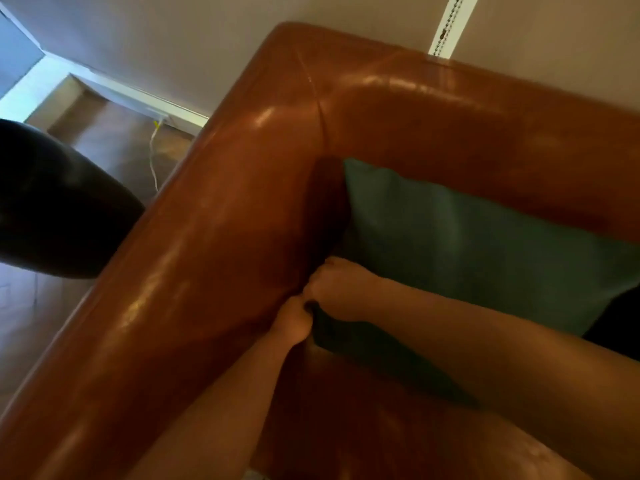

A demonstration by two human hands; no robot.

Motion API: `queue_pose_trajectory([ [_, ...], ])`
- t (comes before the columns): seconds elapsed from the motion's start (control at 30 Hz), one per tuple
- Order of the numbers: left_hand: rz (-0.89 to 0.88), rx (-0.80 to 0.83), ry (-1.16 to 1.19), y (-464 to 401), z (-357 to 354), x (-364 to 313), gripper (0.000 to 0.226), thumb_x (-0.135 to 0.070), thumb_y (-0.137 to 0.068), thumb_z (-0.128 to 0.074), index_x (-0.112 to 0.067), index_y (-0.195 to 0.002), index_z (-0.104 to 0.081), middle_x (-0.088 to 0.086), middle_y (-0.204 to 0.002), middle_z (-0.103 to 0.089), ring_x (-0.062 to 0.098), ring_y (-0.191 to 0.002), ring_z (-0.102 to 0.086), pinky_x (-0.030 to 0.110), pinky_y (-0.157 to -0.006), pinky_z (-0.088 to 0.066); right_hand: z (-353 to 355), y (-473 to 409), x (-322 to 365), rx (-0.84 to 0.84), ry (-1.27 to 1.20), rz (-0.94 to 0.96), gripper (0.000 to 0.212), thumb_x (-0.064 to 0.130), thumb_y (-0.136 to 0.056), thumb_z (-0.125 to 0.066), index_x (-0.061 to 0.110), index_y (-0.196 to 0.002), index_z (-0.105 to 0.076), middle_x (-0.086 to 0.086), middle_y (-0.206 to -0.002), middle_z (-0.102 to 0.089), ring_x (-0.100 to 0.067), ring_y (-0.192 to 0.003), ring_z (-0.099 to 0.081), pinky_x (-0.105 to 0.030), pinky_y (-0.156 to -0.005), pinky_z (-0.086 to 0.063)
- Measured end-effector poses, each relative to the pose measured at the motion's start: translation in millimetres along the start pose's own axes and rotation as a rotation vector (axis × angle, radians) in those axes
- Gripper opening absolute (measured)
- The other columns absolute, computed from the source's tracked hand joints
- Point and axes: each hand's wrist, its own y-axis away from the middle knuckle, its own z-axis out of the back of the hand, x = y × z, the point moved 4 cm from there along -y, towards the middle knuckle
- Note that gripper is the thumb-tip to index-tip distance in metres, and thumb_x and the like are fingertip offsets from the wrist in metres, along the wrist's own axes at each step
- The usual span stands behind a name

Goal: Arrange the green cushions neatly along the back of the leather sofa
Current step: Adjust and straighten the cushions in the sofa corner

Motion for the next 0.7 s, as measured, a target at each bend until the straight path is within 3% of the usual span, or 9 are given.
queue_pose_trajectory([
  [0.1, 0.212, 0.032, 0.519, 8.4, -23.2, 21.5, 0.023, -0.011, -0.102, -0.034, -0.013, -0.112, -0.055, 0.004, -0.104, -0.057, 0.022, -0.095, -0.055, 0.033, -0.079, -0.044, -27.5, -14.5, 4.3, 0.140, 0.221, -0.071, 0.031, 0.026, -0.095, -0.045, 0.019, -0.122, -0.057, -0.004, -0.132, -0.054, -0.026, -0.122, -0.045, -0.050, -0.111, -0.021],
  [0.2, 0.337, 0.049, 0.840, 18.0, -45.3, 34.5, 0.022, -0.010, -0.101, -0.036, -0.015, -0.111, -0.055, 0.003, -0.109, -0.058, 0.023, -0.107, -0.056, 0.036, -0.090, -0.046, -27.7, -11.5, -1.7, 0.119, 0.283, -0.112, 0.030, 0.027, -0.094, -0.047, 0.021, -0.121, -0.058, -0.002, -0.131, -0.055, -0.027, -0.126, -0.041, -0.057, -0.112, -0.011],
  [0.37, 0.335, 0.023, 0.837, 14.0, -50.4, 45.7, 0.024, -0.010, -0.099, -0.038, -0.017, -0.099, -0.061, 0.006, -0.091, -0.063, 0.020, -0.085, -0.060, 0.033, -0.078, -0.045, -14.1, 10.9, -14.9, 0.070, 0.268, -0.091, 0.024, 0.019, -0.092, -0.049, 0.018, -0.113, -0.061, -0.002, -0.118, -0.059, -0.027, -0.118, -0.045, -0.056, -0.108, -0.020],
  [0.43, 0.336, 0.099, 0.766, 12.0, -48.0, 44.4, 0.023, -0.006, -0.098, -0.040, -0.016, -0.099, -0.061, 0.006, -0.087, -0.061, 0.018, -0.078, -0.056, 0.032, -0.074, -0.045, -10.5, 23.8, -19.3, -0.011, 0.237, -0.082, 0.023, 0.018, -0.091, -0.048, 0.017, -0.110, -0.061, -0.003, -0.111, -0.060, -0.026, -0.111, -0.048, -0.051, -0.105, -0.024],
  [0.53, 0.277, 0.283, 0.657, 7.4, -46.8, 36.2, 0.024, -0.010, -0.096, -0.051, -0.013, -0.117, -0.061, 0.011, -0.111, -0.065, 0.022, -0.094, -0.059, 0.034, -0.081, -0.050, -11.3, 48.9, -32.2, -0.113, 0.113, -0.084, 0.017, 0.019, -0.091, -0.046, 0.019, -0.103, -0.059, -0.001, -0.102, -0.058, -0.023, -0.101, -0.051, -0.046, -0.099, -0.027],
  [0.7, 0.085, 0.374, 0.761, 9.3, -49.0, 3.0, 0.032, 0.000, -0.092, -0.052, -0.010, -0.122, -0.057, 0.008, -0.118, -0.063, 0.019, -0.106, -0.061, 0.028, -0.087, -0.052, -12.2, 77.2, -52.0, -0.326, 0.051, -0.099, 0.006, 0.029, -0.081, -0.062, 0.025, -0.077, -0.064, 0.006, -0.076, -0.059, -0.018, -0.073, -0.059, -0.044, -0.085, -0.042],
])
